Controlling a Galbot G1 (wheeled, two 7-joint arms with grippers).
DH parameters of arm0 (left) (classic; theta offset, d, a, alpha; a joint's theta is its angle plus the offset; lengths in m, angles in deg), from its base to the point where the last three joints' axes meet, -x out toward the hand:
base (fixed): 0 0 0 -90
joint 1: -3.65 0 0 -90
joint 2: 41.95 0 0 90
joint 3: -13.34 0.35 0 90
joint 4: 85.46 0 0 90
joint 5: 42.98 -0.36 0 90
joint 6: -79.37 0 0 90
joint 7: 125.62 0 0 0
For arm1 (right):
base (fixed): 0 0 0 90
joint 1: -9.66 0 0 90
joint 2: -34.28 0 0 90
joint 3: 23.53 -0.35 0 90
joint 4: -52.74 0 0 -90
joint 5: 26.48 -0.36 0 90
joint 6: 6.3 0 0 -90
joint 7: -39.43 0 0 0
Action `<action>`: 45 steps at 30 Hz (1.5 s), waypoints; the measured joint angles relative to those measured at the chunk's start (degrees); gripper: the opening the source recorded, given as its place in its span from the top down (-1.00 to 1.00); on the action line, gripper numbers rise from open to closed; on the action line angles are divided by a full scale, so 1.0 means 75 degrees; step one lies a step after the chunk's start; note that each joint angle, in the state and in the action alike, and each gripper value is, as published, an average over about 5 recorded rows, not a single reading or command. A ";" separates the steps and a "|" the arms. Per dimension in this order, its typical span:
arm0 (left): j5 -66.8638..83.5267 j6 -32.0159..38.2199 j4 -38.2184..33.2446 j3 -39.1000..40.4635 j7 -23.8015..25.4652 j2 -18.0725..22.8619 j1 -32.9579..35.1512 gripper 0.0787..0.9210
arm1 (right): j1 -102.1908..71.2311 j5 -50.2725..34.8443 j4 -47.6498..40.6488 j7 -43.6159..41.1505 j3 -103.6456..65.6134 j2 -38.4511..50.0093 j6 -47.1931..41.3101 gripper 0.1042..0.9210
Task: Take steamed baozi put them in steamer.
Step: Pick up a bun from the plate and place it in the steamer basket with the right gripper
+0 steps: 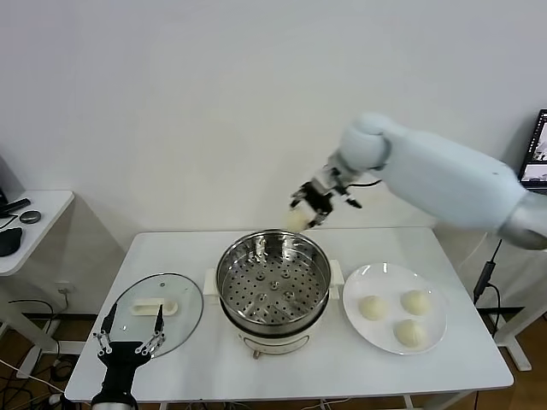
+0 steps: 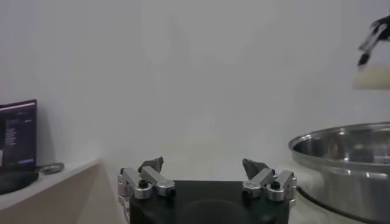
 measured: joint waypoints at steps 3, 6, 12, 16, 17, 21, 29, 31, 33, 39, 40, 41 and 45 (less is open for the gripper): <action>0.0004 -0.0012 -0.0061 -0.0010 0.0001 0.0036 -0.0008 -0.77 | 0.0026 0.0225 -0.0076 0.0078 0.0303 -0.0448 0.0423 -0.14; 0.0004 -0.0018 -0.0108 -0.0011 0.0001 0.0073 -0.0008 -0.77 | -0.0016 0.0550 -0.0193 0.0160 0.0549 -0.0784 0.0862 -0.14; 0.0004 -0.0019 -0.0128 -0.0010 0.0001 0.0104 -0.0008 -0.77 | -0.0239 0.1236 -0.0425 0.0312 0.0831 -0.1129 0.1606 -0.14; 0.0008 -0.0018 -0.0131 -0.0019 0.0001 0.0105 -0.0004 -0.77 | -0.0434 0.1713 -0.0629 0.0421 0.0876 -0.1289 0.2004 -0.14; 0.0010 -0.0018 -0.0132 -0.0024 0.0001 0.0105 -0.0001 -0.77 | -0.0484 0.1821 -0.0685 0.0446 0.0878 -0.1332 0.2090 -0.14; 0.0014 -0.0015 -0.0135 -0.0043 0.0001 0.0109 0.0019 -0.77 | -0.0678 0.2227 -0.0934 0.0540 0.0851 -0.1485 0.2390 -0.14; 0.0037 -0.0009 -0.0156 -0.0084 0.0000 0.0113 0.0019 -0.77 | -0.0996 0.2868 -0.1426 0.0656 0.0670 -0.1710 0.2793 -0.25; 0.0040 -0.0008 -0.0158 -0.0083 0.0000 0.0119 0.0011 -0.77 | -0.1055 0.2982 -0.1533 0.0688 0.0614 -0.1749 0.2868 -0.29; 0.0040 -0.0007 -0.0159 -0.0080 0.0000 0.0126 0.0008 -0.77 | -0.1097 0.3063 -0.1616 0.0724 0.0561 -0.1771 0.2931 -0.35; 0.0043 -0.0008 -0.0184 -0.0076 -0.0001 0.0115 0.0014 -0.77 | -0.1027 0.2894 -0.1608 0.0716 0.0508 -0.1688 0.2901 -0.68; 0.0047 -0.0008 -0.0196 -0.0076 -0.0001 0.0109 0.0014 -0.77 | -0.0974 0.2766 -0.1544 0.0691 0.0519 -0.1647 0.2834 -0.71; 0.0054 -0.0010 -0.0210 -0.0076 -0.0002 0.0103 0.0014 -0.77 | -0.0907 0.2612 -0.1460 0.0660 0.0533 -0.1595 0.2737 -0.74; 0.0095 -0.0058 -0.0281 -0.0077 -0.0032 0.0059 0.0041 -0.77 | -0.0505 0.1779 -0.0930 0.0535 0.0628 -0.1237 0.1965 -0.76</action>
